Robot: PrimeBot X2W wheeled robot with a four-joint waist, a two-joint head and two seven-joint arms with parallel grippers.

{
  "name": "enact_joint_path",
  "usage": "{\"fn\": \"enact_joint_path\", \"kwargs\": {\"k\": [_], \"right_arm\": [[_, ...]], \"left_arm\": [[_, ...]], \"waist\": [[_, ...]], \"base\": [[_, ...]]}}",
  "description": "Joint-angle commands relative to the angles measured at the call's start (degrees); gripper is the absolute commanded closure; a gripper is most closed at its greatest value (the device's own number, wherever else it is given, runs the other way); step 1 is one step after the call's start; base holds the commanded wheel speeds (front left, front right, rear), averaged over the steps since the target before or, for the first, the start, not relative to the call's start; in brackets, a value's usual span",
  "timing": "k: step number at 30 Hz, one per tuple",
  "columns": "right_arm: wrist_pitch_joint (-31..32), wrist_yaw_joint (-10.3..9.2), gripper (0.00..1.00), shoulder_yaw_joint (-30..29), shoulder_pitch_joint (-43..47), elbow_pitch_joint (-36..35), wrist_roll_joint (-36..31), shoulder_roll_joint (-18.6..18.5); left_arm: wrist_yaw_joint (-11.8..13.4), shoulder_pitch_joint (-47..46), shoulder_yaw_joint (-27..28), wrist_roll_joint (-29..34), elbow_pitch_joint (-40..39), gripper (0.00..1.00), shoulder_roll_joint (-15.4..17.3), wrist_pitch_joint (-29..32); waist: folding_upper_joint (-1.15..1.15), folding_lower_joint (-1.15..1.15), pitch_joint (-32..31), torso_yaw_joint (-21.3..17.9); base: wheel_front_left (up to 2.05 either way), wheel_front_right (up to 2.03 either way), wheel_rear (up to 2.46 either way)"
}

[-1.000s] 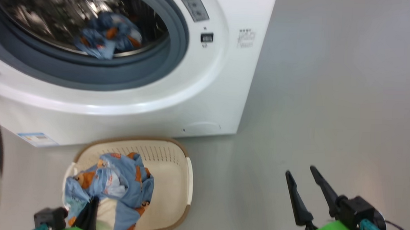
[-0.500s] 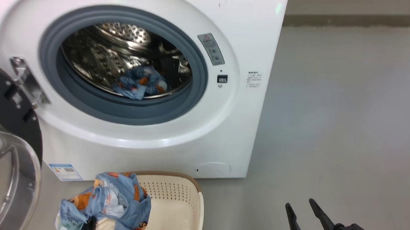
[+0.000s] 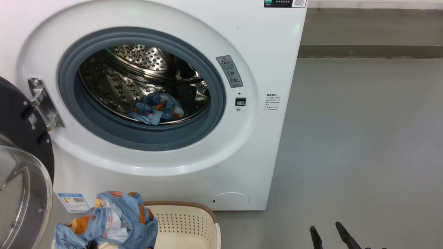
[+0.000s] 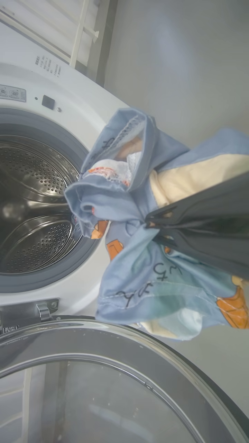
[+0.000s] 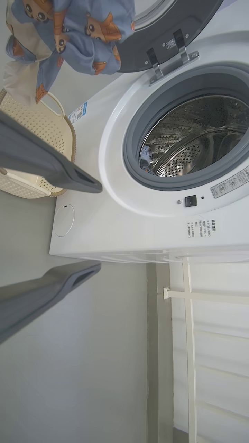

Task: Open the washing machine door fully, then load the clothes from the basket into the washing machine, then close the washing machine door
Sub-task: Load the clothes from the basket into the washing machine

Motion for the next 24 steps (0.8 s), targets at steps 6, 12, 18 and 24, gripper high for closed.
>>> {"fn": "enact_joint_path", "kwargs": {"k": [6,12,18,24], "right_arm": [[-0.3,0.35,0.00,-0.4,-0.5,-1.5,0.0,-0.2],[-0.3,0.35,0.00,-1.9,-0.2,-1.7,-0.2,-0.2],[-0.3,0.35,0.00,-2.4,-0.3,-1.8,-0.5,-0.2],[-0.3,0.35,0.00,-2.4,-0.2,-1.8,-0.4,-0.2]], "left_arm": [[0.3,-1.3,2.5,0.7,-2.6,1.00,0.0,-0.6],[0.1,-1.1,2.9,0.8,-2.9,1.00,-0.1,-0.6],[-0.1,-0.9,3.5,1.0,-3.5,1.00,-0.1,-0.6],[-0.3,-0.5,3.8,1.2,-3.7,1.00,0.1,-0.6]], "waist": [[0.00,0.00,-0.1,-0.1],[0.00,0.00,-0.1,-0.4],[0.00,0.00,0.2,-1.1],[0.00,0.00,0.2,-1.8]], "base": [[0.00,0.00,0.00],[0.00,0.00,0.00],[0.00,0.00,0.00],[0.00,0.00,0.00]]}}
